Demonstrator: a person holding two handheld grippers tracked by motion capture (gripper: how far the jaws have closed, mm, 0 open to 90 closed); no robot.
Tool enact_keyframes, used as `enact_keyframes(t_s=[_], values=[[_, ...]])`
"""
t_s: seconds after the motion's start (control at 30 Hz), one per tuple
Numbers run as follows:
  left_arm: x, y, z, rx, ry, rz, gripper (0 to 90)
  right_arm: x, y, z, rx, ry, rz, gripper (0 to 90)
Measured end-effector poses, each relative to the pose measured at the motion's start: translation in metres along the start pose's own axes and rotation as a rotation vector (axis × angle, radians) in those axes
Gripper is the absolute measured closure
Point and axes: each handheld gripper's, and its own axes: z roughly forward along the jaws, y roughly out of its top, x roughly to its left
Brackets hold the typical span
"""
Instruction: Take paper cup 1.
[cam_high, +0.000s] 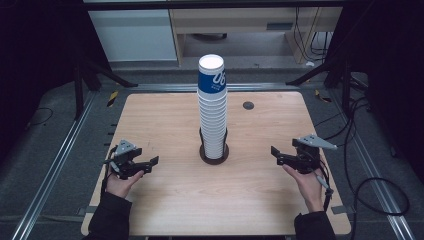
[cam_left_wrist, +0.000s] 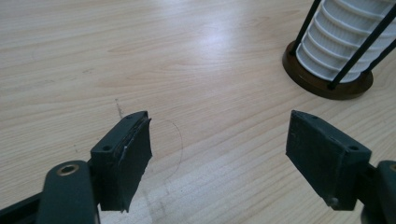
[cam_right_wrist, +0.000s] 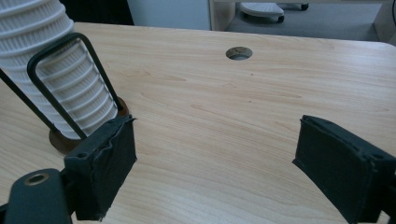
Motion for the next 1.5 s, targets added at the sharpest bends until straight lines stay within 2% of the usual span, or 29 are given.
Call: enact_keyframes(t_s=[0.07,0.17,0.27,0.33,0.47,0.5,0.63,0.67,0.7,0.8,0.97,1.17,1.2,1.33,1.37,1.4,1.47,1.5], values=[[-0.002,0.0,0.001,0.001,-0.012,0.003,21.8,0.001,0.0,-0.001,0.008,0.005,-0.003,12.5],[-0.005,0.0,0.0,0.007,-0.008,0.012,21.7,0.003,0.0,0.001,0.02,0.02,-0.018,12.2],[-0.006,0.001,-0.001,-0.008,-0.018,0.006,21.2,0.008,0.002,0.001,0.022,0.031,-0.043,12.1],[-0.006,0.002,-0.001,-0.02,-0.031,0.0,21.8,0.01,0.006,0.0,0.015,0.044,-0.037,12.1],[-0.004,0.001,0.001,-0.009,-0.036,-0.003,23.0,0.015,0.014,-0.004,-0.017,0.071,-0.031,12.2],[-0.003,0.001,0.002,-0.006,-0.038,-0.012,23.1,0.02,0.022,-0.005,-0.036,0.093,-0.034,12.2],[-0.003,0.001,0.002,0.005,-0.03,-0.009,23.7,0.027,0.035,-0.007,-0.06,0.121,-0.049,12.2],[-0.003,0.001,0.003,0.009,-0.027,-0.01,23.7,0.032,0.045,-0.01,-0.085,0.136,-0.063,12.0],[-0.003,0.001,0.003,0.009,-0.027,-0.01,23.7,0.032,0.045,-0.01,-0.085,0.136,-0.063,12.0],[-0.002,0.001,0.003,0.021,-0.026,-0.013,23.6,0.038,0.06,-0.016,-0.131,0.168,-0.068,11.9],[-0.004,0.001,0.005,0.026,-0.031,-0.003,23.4,0.045,0.079,-0.019,-0.158,0.175,-0.091,11.7],[-0.006,0.001,0.007,0.032,-0.031,0.005,23.1,0.052,0.098,-0.023,-0.206,0.218,-0.088,11.5],[-0.006,0.001,0.007,0.033,-0.028,0.008,23.1,0.055,0.106,-0.025,-0.227,0.24,-0.087,11.5],[-0.008,0.001,0.007,0.03,-0.031,0.011,23.1,0.067,0.127,-0.028,-0.271,0.273,-0.101,11.4],[-0.008,0.001,0.007,0.03,-0.031,0.011,23.1,0.067,0.127,-0.028,-0.271,0.273,-0.101,11.4],[-0.008,0.001,0.007,0.03,-0.03,0.012,23.1,0.074,0.137,-0.029,-0.29,0.296,-0.109,11.3],[-0.008,0.001,0.007,0.029,-0.03,0.012,23.1,0.078,0.142,-0.029,-0.296,0.303,-0.117,11.3],[-0.008,0.001,0.007,0.029,-0.03,0.012,23.1,0.086,0.15,-0.028,-0.302,0.314,-0.133,11.3]])
